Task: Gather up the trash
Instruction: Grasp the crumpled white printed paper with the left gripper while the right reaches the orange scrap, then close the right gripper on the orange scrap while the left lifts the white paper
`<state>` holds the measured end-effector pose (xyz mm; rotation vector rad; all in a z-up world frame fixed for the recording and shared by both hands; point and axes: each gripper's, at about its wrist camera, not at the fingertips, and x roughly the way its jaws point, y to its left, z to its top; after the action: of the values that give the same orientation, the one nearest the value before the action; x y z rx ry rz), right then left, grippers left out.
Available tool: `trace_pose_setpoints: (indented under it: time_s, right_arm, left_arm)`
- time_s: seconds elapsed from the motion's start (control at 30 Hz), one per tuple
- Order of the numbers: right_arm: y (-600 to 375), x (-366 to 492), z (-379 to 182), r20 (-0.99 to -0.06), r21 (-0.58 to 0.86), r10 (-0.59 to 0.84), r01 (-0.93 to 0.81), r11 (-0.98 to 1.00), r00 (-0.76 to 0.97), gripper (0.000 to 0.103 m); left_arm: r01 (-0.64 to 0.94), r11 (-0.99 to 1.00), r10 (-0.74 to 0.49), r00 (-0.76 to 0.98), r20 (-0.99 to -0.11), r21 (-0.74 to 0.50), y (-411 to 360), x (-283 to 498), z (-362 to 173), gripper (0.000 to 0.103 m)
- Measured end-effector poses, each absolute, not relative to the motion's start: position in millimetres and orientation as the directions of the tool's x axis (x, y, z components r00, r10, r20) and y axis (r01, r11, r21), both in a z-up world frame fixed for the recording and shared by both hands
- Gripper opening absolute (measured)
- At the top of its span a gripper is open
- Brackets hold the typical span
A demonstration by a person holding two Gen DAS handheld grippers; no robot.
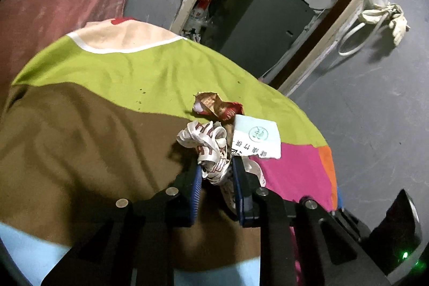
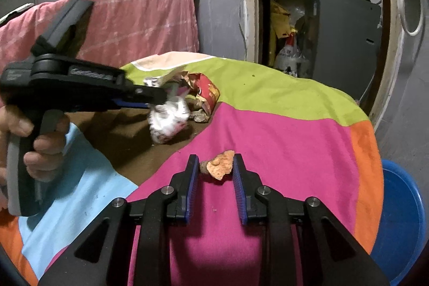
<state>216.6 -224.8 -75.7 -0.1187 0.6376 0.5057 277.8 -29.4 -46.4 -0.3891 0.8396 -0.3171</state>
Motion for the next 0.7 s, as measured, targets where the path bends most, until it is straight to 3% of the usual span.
trace_pose_setpoints:
  time_s: [0.2, 0.37, 0.5, 0.7]
  right_arm:
    - [-231, 204, -57, -0.538, 0.054, 0.426, -0.475, 0.878, 0.727, 0.023]
    - [-233, 196, -42, -0.511, 0.053, 0.425, -0.466, 0.883, 0.747, 0.023]
    - [-232, 191, -43, -0.519, 0.058, 0.423, -0.464, 0.884, 0.742, 0.023]
    - [-233, 186, -52, -0.546, 0.06, 0.413, -0.457, 0.887, 0.729, 0.023]
  left_arm:
    - [0.176, 0.9, -0.415, 0.63, -0.657, -0.399, -37, 248, -35, 0.018]
    - [0.216, 0.921, -0.387, 0.591, -0.708, -0.323, -51, 233, -30, 0.018]
    - [0.206, 0.935, -0.355, 0.532, -0.769, -0.289, -55, 230, -37, 0.019]
    - [0.193, 0.927, -0.375, 0.492, -0.786, -0.321, -54, 230, -48, 0.024]
